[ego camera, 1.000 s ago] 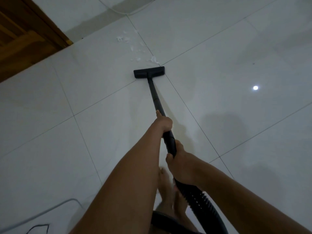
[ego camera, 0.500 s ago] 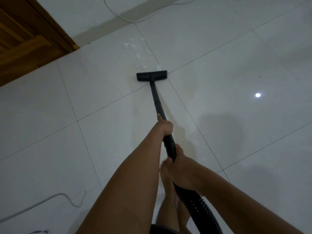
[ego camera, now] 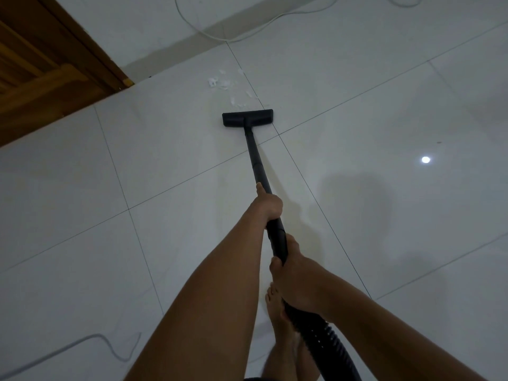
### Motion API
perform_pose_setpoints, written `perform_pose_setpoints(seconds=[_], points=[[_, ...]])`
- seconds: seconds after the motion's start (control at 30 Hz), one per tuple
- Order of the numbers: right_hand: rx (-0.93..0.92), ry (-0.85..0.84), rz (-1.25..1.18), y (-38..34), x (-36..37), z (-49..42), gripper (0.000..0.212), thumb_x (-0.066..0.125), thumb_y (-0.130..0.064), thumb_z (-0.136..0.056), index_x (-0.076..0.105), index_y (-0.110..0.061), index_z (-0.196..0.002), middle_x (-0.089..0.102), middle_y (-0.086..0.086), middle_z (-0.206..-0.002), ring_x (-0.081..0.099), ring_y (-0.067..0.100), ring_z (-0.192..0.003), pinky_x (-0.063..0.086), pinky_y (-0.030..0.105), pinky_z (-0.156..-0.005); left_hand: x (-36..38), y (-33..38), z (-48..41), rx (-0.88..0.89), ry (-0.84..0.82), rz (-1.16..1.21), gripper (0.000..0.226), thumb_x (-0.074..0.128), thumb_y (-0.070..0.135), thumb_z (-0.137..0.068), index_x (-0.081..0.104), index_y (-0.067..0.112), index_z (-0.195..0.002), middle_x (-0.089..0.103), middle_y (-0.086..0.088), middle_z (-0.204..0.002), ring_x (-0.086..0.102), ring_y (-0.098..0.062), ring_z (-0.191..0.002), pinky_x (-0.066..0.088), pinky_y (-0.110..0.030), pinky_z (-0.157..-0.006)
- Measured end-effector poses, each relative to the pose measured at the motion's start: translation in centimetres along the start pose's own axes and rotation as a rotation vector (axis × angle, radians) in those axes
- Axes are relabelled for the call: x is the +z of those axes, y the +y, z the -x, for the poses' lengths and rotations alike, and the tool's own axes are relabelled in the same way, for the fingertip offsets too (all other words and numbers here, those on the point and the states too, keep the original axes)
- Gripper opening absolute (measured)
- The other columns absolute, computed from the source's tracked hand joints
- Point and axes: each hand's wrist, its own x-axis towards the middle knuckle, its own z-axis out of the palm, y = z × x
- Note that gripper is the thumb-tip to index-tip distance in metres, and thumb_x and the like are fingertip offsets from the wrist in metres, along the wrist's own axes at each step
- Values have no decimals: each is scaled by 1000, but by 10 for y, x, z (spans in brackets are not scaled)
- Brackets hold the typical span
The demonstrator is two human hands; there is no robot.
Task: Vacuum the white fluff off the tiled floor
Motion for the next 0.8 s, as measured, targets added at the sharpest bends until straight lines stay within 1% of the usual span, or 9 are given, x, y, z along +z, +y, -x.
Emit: perform_pose_setpoints(seconds=[0.1,0.2,0.43,0.6,0.63,0.7,0.73,0.77,0.8], points=[[-3,0,24,-12,-9,-10,66,32,-32,-110,-9,-25,-162,64,10,-94,61,11,-58,47,21,-48,-8,10,-12,7,22,19,68,37,17,-103,1,22,-160,42,-18,-152,50,-38,-132,44,-45,-105],[1,-7,29,-25,-19,-18,66,32,-33,-111,-9,-26,-162,61,7,-88,59,8,-53,42,16,-39,-16,20,-21,9,25,35,69,38,17,-102,2,22,-160,43,-19,-151,50,-39,-132,45,-46,-104],[10,-36,39,-54,-40,-37,66,32,-31,-111,-9,-25,-162,58,4,-82,56,7,-52,43,16,-38,-39,46,-41,10,21,12,68,38,18,-103,1,24,-160,43,-18,-151,50,-38,-131,44,-45,-103],[47,14,53,-65,-44,-60,66,33,-38,-108,-6,-30,-160,63,7,-88,67,17,-72,55,29,-65,-51,62,-58,7,25,3,69,37,19,-103,-1,24,-160,45,-17,-150,53,-37,-129,47,-44,-102],[51,28,65,-66,-44,-66,67,32,-45,-103,-6,-38,-158,67,8,-91,72,23,-85,59,38,-78,-54,65,-61,-1,19,1,70,37,18,-104,-4,25,-160,46,-17,-148,54,-37,-128,48,-44,-102],[60,52,89,-64,-45,-83,67,24,-62,-85,-3,-59,-146,72,16,-103,67,36,-117,47,56,-107,-59,74,-68,-35,-8,-17,74,34,18,-104,-16,26,-158,52,-19,-140,57,-36,-120,49,-45,-102],[63,51,98,-64,-48,-92,66,21,-67,-77,-1,-65,-139,71,19,-113,62,39,-124,43,60,-110,-61,78,-71,-51,-18,-28,75,33,17,-104,-21,28,-157,54,-19,-135,58,-35,-116,50,-46,-102],[57,45,105,-69,-53,-95,62,21,-68,-76,-1,-67,-134,71,19,-116,64,40,-121,45,60,-108,-64,83,-75,-59,-22,-38,77,32,17,-104,-23,28,-156,55,-20,-132,59,-34,-113,50,-46,-102],[51,33,95,-76,-60,-94,58,25,-66,-83,0,-66,-134,73,16,-108,72,37,-109,50,58,-103,-66,88,-80,-60,-22,-44,78,32,16,-104,-24,28,-155,56,-20,-131,60,-34,-112,50,-47,-102]])
